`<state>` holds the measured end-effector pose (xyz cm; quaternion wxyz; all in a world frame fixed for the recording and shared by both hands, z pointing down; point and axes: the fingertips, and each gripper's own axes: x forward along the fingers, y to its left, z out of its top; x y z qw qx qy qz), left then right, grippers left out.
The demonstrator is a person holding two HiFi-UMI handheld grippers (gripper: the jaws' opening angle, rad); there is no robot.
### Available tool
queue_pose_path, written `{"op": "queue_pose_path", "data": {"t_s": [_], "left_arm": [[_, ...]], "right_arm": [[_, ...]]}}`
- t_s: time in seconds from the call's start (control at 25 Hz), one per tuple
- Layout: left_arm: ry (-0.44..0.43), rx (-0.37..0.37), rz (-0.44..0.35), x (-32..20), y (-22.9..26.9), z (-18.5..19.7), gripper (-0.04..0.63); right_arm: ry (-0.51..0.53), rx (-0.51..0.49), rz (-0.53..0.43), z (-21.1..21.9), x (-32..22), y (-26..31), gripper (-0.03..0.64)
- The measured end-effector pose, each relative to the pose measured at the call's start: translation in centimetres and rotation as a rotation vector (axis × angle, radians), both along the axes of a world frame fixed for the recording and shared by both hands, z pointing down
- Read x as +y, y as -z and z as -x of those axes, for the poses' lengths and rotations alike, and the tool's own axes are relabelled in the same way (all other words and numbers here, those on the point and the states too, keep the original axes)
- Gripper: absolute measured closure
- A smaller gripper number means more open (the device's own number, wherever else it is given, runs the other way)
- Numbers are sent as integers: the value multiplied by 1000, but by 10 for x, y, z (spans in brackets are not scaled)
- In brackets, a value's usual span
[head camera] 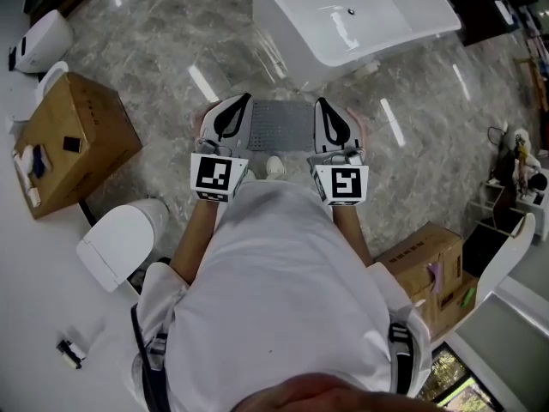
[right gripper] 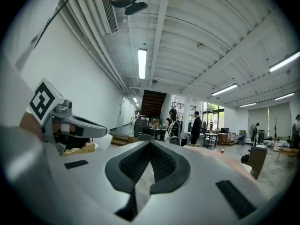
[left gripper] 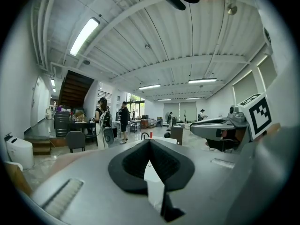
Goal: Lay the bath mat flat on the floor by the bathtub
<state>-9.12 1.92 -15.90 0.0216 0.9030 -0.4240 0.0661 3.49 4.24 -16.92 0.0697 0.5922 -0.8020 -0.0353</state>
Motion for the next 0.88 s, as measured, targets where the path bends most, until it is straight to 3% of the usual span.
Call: {"op": "queue_pose_path", "data": {"t_s": [0.44,0.88], "left_arm": [[9,-41,-31,4,0,2,599],[30,-29,-12,7,-7,14,600]], "right_arm": [[0,-2,-19,13,1,0,615],[20,12,-43,27,5,9,617]]}}
